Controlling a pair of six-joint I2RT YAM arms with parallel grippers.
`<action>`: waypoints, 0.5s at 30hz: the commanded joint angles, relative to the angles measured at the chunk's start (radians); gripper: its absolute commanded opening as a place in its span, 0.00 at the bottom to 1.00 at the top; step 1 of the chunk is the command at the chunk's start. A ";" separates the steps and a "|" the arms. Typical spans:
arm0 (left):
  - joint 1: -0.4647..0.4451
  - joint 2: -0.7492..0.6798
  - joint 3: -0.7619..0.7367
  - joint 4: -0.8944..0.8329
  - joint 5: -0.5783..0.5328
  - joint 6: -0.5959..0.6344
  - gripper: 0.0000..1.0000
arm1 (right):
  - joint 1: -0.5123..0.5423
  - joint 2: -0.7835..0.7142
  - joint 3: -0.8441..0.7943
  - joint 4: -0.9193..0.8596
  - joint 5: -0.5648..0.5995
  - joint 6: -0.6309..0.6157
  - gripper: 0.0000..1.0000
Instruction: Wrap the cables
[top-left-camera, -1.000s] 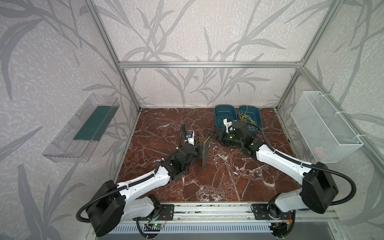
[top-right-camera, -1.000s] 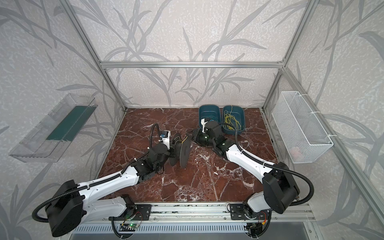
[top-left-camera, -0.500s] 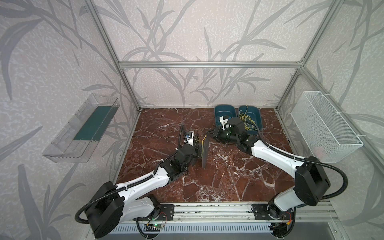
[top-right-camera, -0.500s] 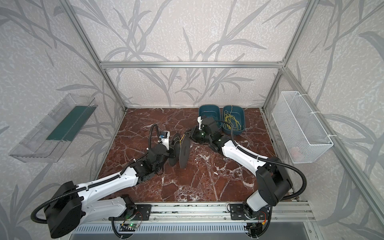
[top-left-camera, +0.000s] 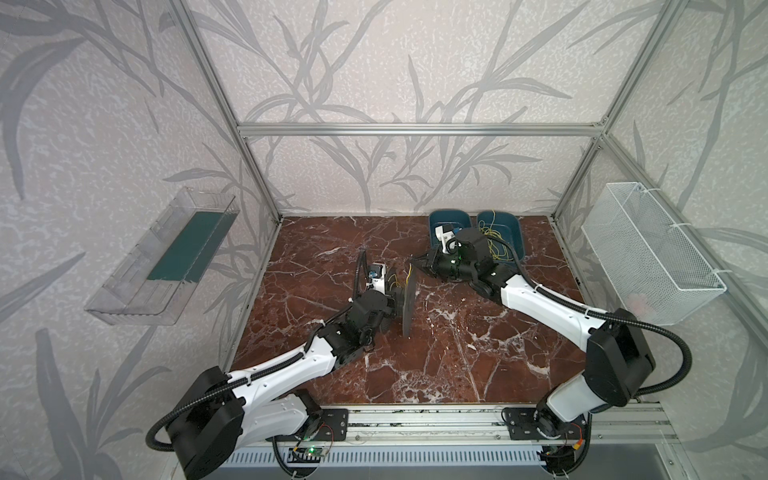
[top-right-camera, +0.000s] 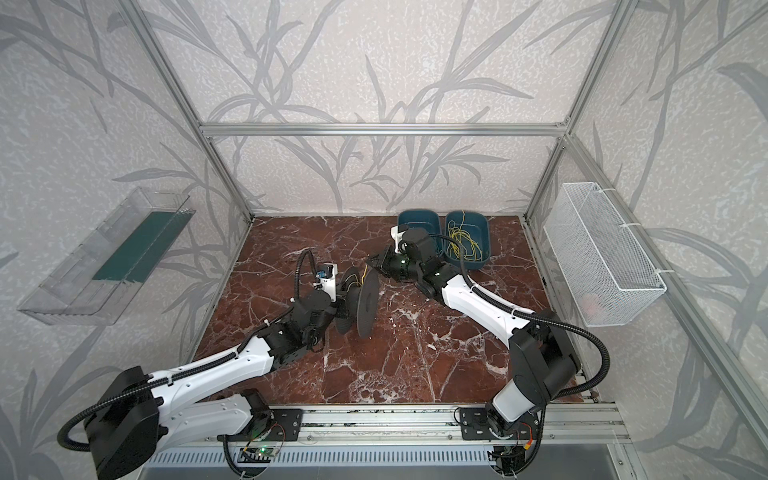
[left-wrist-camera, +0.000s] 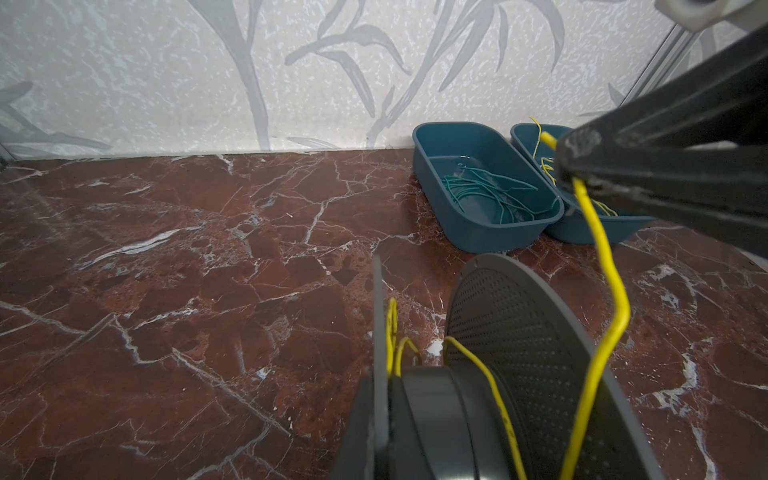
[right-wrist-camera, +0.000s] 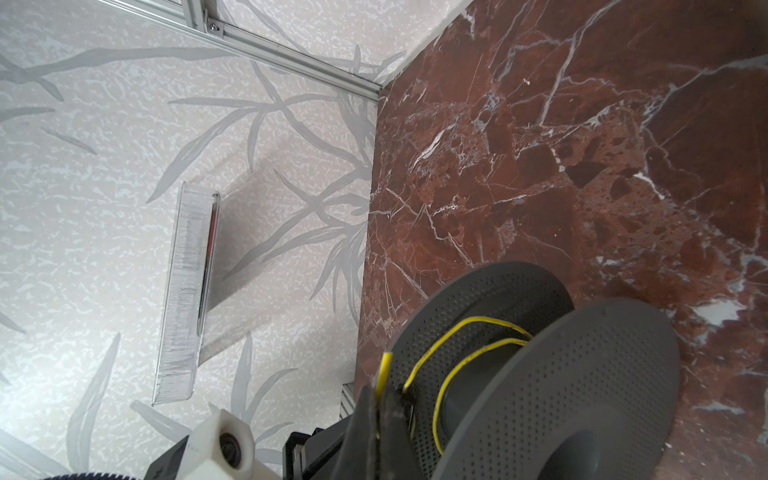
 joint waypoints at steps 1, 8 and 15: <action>-0.002 -0.043 -0.009 0.014 0.010 0.019 0.00 | -0.022 0.021 0.054 -0.024 0.003 -0.061 0.00; -0.005 -0.122 -0.013 0.006 0.157 0.079 0.00 | -0.064 0.100 0.162 -0.196 0.124 -0.328 0.00; 0.000 -0.284 -0.018 -0.031 0.270 0.092 0.00 | -0.126 0.145 0.038 -0.174 0.191 -0.479 0.00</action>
